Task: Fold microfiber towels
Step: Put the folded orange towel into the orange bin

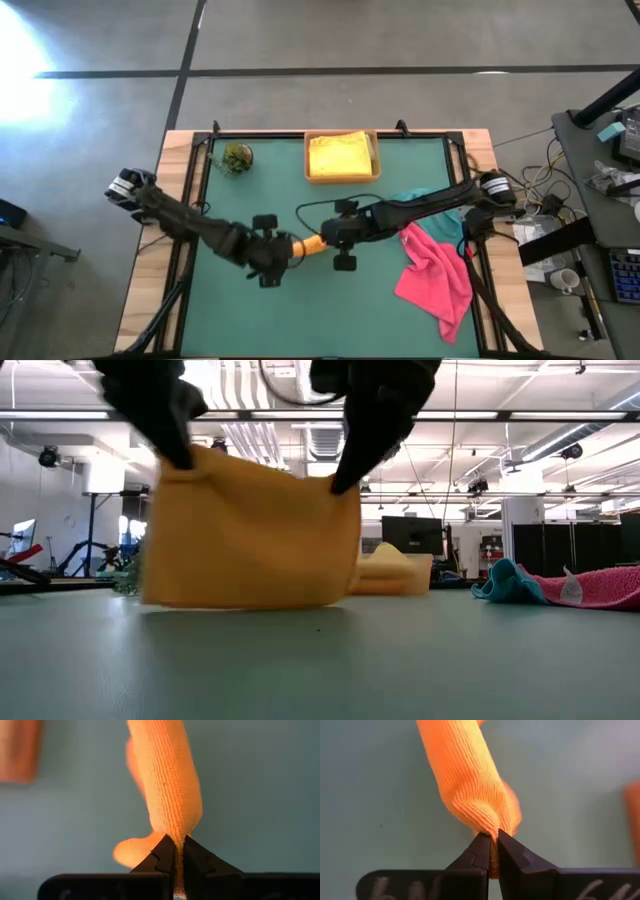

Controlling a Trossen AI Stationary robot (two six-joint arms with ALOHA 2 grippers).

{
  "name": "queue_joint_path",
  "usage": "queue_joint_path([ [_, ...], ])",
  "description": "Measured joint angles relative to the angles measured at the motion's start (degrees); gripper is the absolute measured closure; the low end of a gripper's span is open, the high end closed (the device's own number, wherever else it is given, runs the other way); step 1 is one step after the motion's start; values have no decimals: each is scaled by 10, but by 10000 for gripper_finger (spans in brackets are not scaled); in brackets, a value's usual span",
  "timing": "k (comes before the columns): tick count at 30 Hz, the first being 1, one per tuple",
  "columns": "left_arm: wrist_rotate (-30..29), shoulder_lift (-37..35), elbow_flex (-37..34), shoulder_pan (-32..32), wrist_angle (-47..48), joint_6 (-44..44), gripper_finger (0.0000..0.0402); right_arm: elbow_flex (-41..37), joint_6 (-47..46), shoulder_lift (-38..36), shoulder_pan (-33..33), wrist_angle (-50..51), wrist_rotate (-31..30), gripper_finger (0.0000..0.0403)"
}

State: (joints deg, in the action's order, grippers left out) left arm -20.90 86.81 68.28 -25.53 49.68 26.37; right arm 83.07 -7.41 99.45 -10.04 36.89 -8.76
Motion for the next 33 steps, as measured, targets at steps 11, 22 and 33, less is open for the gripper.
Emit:
queue_joint_path([
  [11,-40,-6,75,144,-15,-207,401,0,-73,-107,22,97,-124,394],
  [22,-84,-6,127,261,-131,-346,401,0,-43,-166,123,116,-187,394],
  [33,-59,37,130,368,-250,-433,402,0,120,-170,274,49,-179,394],
])
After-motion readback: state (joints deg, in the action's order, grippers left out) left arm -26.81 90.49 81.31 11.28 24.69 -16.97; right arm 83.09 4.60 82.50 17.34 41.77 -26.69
